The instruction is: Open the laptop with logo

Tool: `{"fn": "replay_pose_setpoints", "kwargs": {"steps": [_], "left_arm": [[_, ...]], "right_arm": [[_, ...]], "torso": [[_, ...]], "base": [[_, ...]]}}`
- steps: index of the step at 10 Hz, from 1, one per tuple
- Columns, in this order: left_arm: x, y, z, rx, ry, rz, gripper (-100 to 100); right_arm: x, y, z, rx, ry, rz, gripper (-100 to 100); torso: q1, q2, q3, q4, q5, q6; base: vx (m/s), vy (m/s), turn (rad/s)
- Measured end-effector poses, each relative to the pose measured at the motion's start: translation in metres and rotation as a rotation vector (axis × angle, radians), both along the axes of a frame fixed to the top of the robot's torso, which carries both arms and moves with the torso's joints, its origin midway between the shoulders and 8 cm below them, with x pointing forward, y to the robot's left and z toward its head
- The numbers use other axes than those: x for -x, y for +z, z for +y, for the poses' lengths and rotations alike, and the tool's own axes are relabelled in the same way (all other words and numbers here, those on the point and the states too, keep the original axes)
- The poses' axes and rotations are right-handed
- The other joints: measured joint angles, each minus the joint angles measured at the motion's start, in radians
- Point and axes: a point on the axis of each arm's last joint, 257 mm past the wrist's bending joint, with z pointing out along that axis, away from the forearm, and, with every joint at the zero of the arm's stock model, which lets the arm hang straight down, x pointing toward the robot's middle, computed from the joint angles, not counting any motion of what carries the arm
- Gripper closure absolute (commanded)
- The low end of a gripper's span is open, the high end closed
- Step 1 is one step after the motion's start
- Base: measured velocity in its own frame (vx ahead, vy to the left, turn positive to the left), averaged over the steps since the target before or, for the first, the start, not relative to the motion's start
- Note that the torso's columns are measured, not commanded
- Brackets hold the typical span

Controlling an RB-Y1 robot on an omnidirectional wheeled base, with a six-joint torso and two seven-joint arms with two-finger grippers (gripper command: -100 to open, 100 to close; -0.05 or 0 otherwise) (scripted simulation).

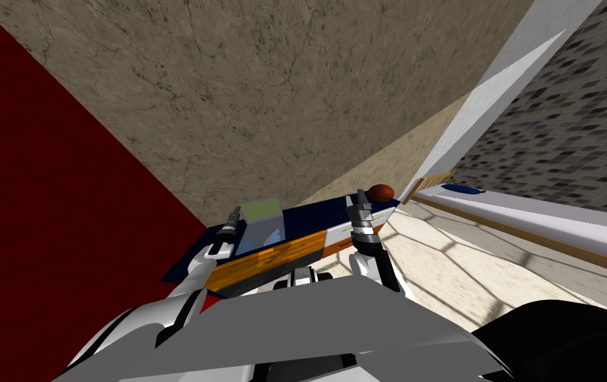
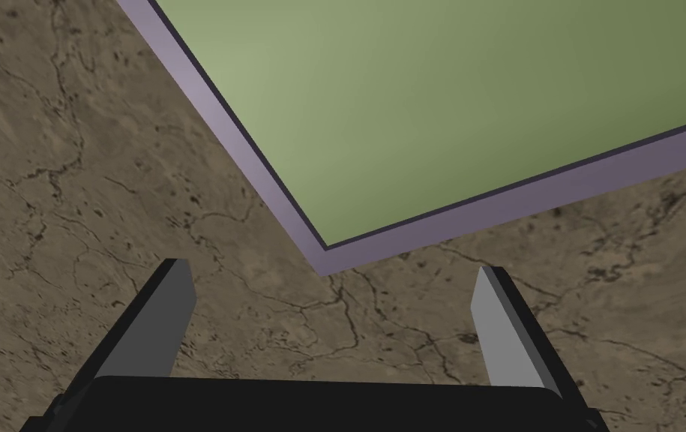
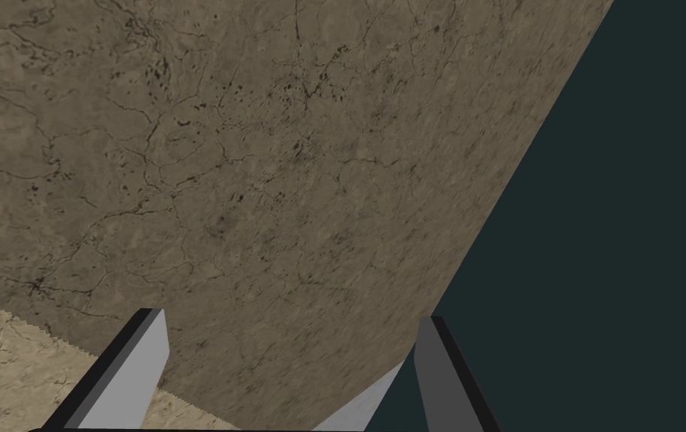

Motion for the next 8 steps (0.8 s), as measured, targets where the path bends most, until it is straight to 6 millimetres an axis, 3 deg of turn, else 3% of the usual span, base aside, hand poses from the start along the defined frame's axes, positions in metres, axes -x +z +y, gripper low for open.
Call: {"fn": "replay_pose_setpoints", "kwargs": {"steps": [8], "left_arm": [[-0.024,0.011,0.027,-0.023,0.042,0.095,-100]], "right_arm": [[0.000,0.000,0.000,0.000,0.000,0.000,0]], "torso": [[0.000,0.000,0.000,0.000,0.000,0.000]], "base": [[-0.026,-0.005,-0.039]]}}
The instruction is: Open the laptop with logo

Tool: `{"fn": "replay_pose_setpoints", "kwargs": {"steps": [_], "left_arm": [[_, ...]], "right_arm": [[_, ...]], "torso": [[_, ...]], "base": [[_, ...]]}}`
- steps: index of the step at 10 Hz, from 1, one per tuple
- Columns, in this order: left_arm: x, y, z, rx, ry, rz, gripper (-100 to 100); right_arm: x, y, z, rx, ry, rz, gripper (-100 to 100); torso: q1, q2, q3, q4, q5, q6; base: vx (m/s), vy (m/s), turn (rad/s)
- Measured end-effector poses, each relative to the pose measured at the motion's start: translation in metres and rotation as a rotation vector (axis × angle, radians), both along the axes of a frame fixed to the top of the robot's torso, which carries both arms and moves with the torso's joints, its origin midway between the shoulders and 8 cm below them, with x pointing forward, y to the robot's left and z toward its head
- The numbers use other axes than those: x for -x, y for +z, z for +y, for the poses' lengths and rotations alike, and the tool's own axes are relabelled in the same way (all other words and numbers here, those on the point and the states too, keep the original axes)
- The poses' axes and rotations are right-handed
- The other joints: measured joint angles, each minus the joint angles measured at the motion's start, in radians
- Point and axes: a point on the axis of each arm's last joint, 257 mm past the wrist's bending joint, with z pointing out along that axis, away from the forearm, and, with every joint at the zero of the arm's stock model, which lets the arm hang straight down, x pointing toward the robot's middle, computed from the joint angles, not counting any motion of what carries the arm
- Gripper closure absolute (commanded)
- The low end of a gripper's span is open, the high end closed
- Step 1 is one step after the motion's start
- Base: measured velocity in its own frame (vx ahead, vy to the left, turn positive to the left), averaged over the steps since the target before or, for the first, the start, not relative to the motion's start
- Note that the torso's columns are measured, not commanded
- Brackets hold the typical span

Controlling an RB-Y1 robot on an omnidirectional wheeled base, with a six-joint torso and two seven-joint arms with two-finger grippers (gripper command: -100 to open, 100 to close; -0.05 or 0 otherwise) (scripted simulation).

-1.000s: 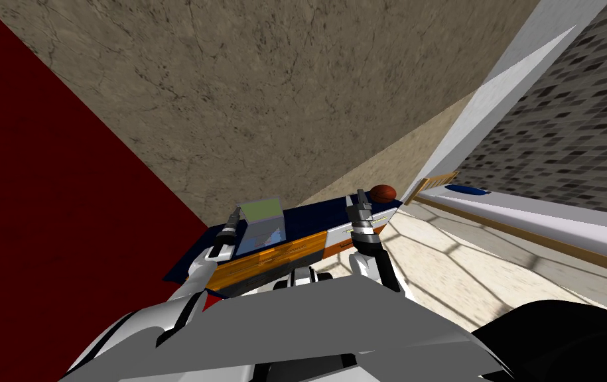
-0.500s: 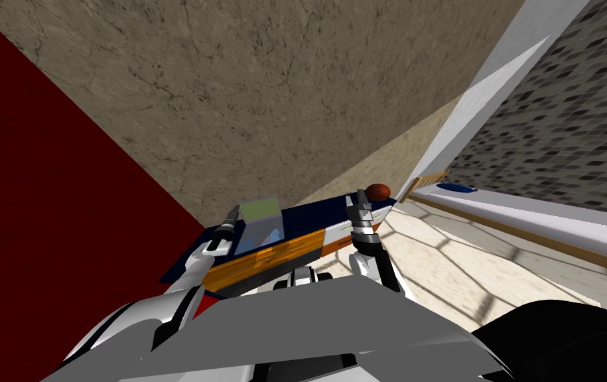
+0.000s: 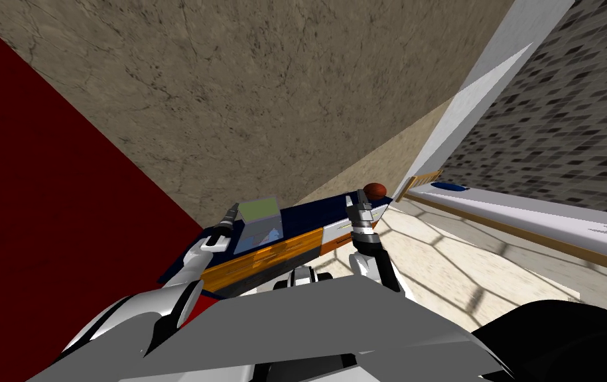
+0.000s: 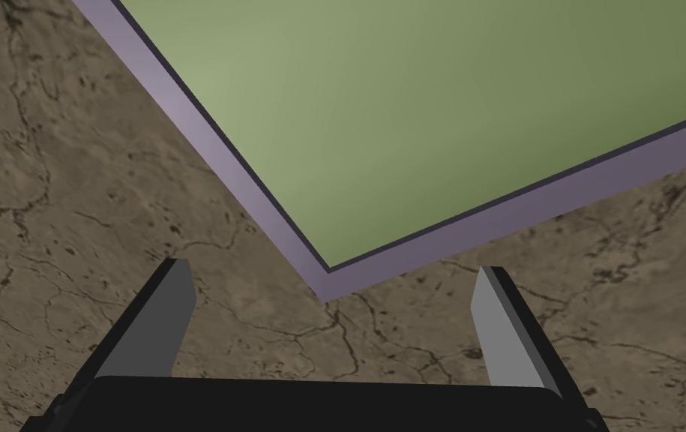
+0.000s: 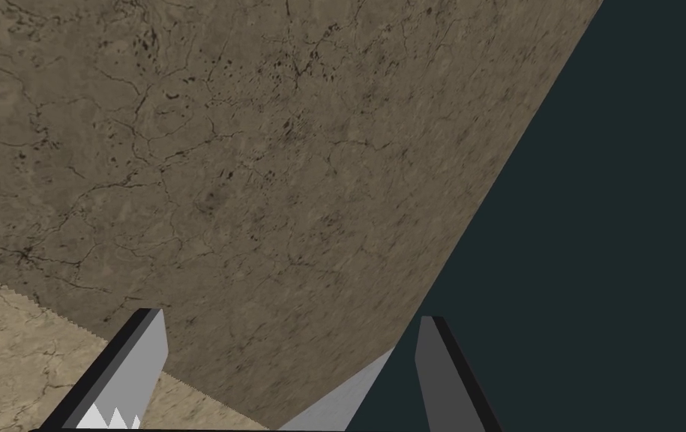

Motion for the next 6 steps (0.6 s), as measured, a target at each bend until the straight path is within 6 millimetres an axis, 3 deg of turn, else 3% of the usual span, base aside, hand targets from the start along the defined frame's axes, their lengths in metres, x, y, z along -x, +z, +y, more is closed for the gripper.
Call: {"fn": "replay_pose_setpoints", "kwargs": {"steps": [6], "left_arm": [[-0.014,0.012,0.024,-0.017,0.048,0.070,-100]], "right_arm": [[0.000,0.000,0.000,0.000,0.000,0.000,0]], "torso": [[0.000,0.000,0.000,0.000,0.000,0.000]], "base": [[-0.028,-0.006,-0.043]]}}
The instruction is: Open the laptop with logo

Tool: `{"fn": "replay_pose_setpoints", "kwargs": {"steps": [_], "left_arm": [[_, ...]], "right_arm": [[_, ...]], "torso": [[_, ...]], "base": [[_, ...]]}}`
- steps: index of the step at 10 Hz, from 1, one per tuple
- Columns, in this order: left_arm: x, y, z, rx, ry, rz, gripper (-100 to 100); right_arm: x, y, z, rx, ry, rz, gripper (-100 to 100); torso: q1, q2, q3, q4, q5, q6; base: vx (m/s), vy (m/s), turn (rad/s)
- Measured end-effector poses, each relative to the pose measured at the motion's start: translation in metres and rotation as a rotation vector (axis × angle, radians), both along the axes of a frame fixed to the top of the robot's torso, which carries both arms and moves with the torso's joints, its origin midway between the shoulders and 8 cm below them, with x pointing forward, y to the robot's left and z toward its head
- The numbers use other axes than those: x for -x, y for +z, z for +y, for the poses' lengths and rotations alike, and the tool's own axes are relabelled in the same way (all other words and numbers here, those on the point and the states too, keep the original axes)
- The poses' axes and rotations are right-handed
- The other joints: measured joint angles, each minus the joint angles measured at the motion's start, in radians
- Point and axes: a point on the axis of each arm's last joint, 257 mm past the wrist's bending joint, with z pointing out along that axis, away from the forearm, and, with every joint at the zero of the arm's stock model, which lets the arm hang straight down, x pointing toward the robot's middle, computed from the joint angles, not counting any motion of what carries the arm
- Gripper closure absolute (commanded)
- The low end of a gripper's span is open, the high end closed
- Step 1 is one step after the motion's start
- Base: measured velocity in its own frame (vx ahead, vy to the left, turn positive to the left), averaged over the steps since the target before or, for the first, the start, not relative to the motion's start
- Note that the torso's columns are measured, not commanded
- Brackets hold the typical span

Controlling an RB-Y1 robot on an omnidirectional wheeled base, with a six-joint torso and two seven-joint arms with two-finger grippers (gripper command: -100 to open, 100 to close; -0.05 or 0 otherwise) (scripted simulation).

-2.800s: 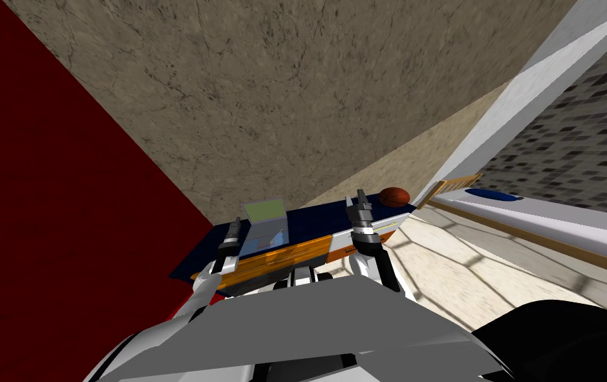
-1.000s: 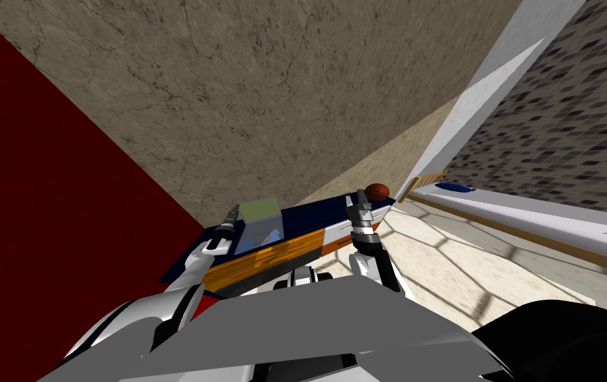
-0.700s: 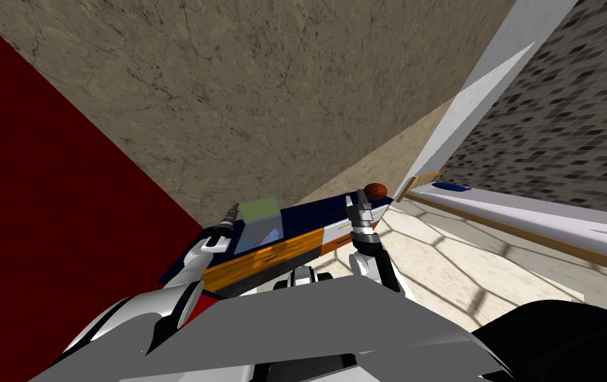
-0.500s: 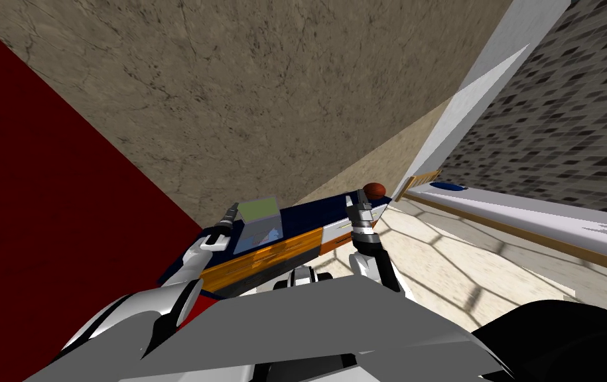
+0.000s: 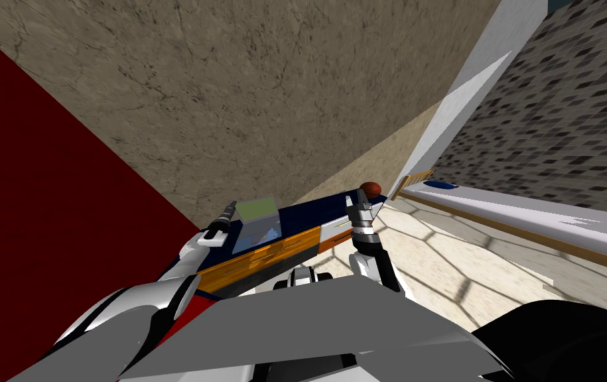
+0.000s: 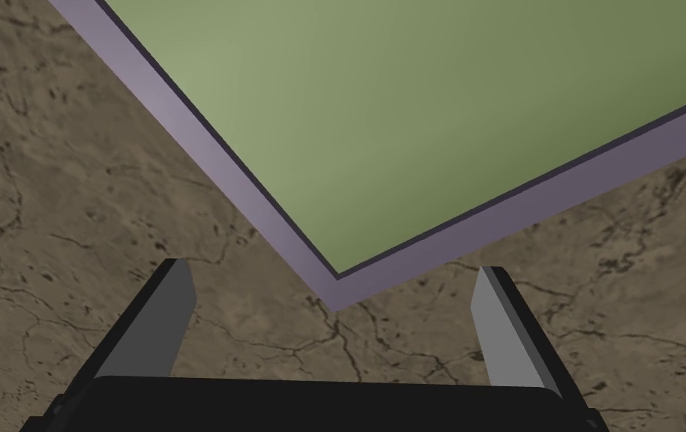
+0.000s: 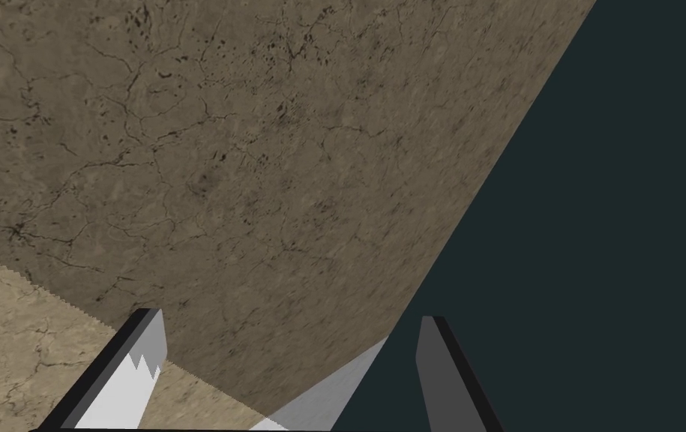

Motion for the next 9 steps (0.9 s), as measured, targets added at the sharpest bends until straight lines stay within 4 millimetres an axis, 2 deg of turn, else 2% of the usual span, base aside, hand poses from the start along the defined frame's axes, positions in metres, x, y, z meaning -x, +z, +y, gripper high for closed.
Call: {"fn": "replay_pose_setpoints", "kwargs": {"steps": [6,8,9], "left_arm": [[-0.006,0.005,0.026,-0.009,0.060,0.069,-100],[-0.006,0.006,0.029,-0.009,0.070,0.079,-100],[-0.006,0.006,0.029,-0.009,0.069,0.079,100]], "right_arm": [[0.000,0.000,0.000,0.000,0.000,0.000,0],[0.000,0.000,0.000,0.000,0.000,0.000,0],[0.000,0.000,0.000,0.000,0.000,0.000,0]], "torso": [[0.000,0.000,0.000,0.000,0.000,0.000],[0.000,-0.001,0.000,0.000,0.000,0.000],[0.000,-0.001,0.000,0.000,0.000,0.000]], "base": [[-0.021,-0.004,-0.033],[-0.004,-0.001,-0.002],[0.000,0.000,0.000]]}}
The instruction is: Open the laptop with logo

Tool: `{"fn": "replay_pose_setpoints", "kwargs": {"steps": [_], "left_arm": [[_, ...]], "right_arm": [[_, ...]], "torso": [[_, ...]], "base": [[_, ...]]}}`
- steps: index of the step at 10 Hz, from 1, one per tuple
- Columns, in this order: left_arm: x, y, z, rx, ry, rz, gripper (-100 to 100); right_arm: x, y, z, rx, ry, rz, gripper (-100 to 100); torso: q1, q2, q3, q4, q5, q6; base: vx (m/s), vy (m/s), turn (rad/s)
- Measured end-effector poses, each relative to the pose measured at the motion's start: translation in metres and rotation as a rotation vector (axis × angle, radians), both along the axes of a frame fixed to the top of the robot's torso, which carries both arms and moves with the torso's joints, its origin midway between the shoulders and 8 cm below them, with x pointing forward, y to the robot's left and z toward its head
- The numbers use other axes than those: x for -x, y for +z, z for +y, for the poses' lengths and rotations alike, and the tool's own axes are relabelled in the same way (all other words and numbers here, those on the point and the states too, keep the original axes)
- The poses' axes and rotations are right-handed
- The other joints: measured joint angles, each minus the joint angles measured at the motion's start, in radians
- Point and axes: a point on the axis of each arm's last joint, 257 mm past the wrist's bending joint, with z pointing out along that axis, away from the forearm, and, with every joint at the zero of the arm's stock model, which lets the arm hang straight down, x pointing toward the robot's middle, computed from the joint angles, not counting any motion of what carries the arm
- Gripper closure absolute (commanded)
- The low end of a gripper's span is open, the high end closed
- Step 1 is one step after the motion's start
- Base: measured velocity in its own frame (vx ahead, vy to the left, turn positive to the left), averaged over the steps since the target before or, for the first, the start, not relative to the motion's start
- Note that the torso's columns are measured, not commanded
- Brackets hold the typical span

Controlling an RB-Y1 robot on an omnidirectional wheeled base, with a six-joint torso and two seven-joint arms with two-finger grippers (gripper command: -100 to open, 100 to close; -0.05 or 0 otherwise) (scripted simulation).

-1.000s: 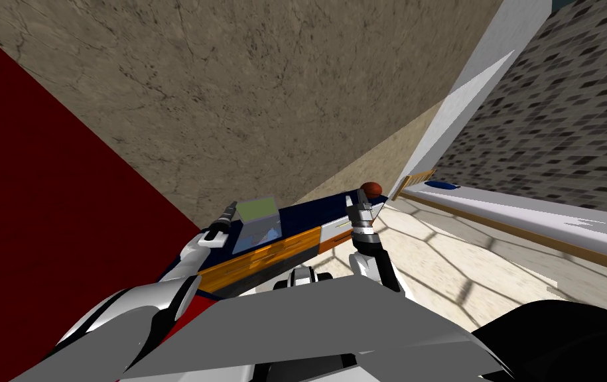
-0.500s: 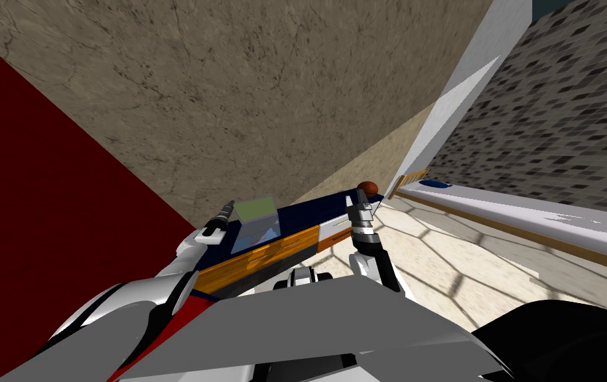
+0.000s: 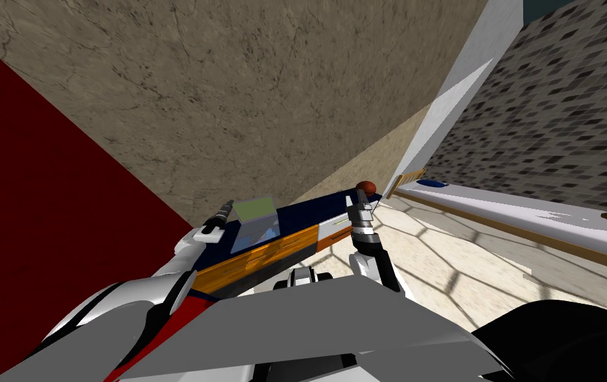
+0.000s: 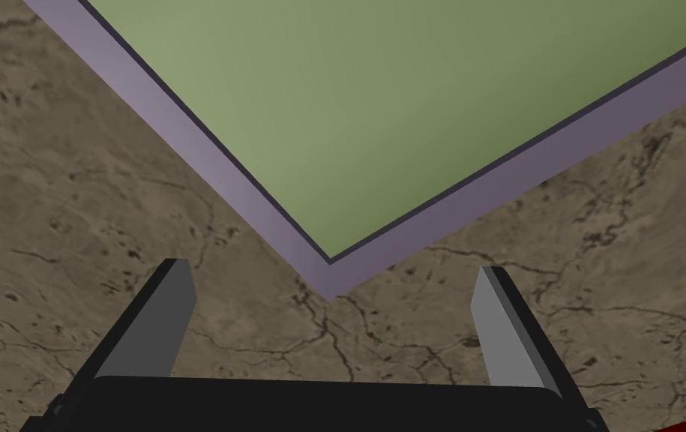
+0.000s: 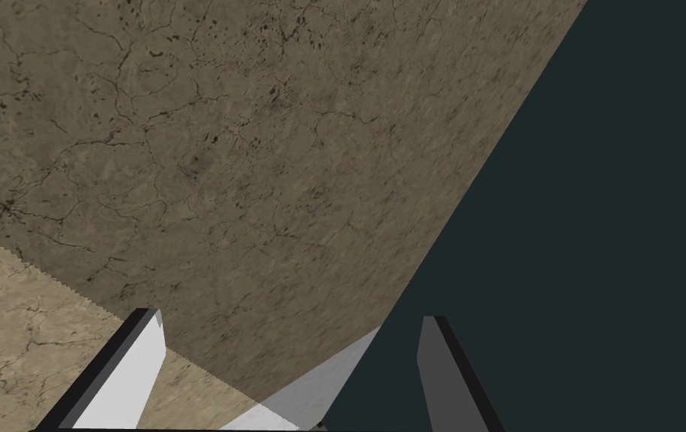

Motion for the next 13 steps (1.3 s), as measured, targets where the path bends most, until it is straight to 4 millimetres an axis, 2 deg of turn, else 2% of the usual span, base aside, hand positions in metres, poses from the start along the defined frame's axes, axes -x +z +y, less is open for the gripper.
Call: {"fn": "replay_pose_setpoints", "kwargs": {"steps": [1,4,6,9,13], "left_arm": [[0.000,0.000,0.000,0.000,0.000,0.000,100],[0.006,-0.011,-0.018,-0.002,-0.037,-0.032,100],[0.008,-0.009,-0.026,-0.009,-0.059,-0.060,100],[0.020,-0.020,-0.044,-0.012,-0.090,-0.103,100],[0.028,-0.020,-0.059,-0.024,-0.125,-0.164,100]], "right_arm": [[0.000,0.000,0.000,0.000,0.000,0.000,0],[0.000,0.000,0.000,0.000,0.000,0.000,0],[0.000,0.000,0.000,0.000,0.000,0.000,0],[0.000,0.000,0.000,0.000,0.000,0.000,0],[0.000,0.000,0.000,0.000,0.000,0.000,0]], "torso": [[0.000,0.000,0.000,0.000,0.000,0.000],[0.000,0.000,0.000,0.000,0.000,0.000],[0.000,0.002,0.001,0.001,0.000,0.000],[0.000,0.000,0.000,0.000,0.000,0.000],[0.000,0.001,0.000,0.000,0.000,0.000]], "base": [[0.033,0.001,0.113],[0.041,-0.006,0.078],[0.023,-0.002,0.058],[0.039,-0.008,0.084],[0.033,-0.004,0.068]]}}
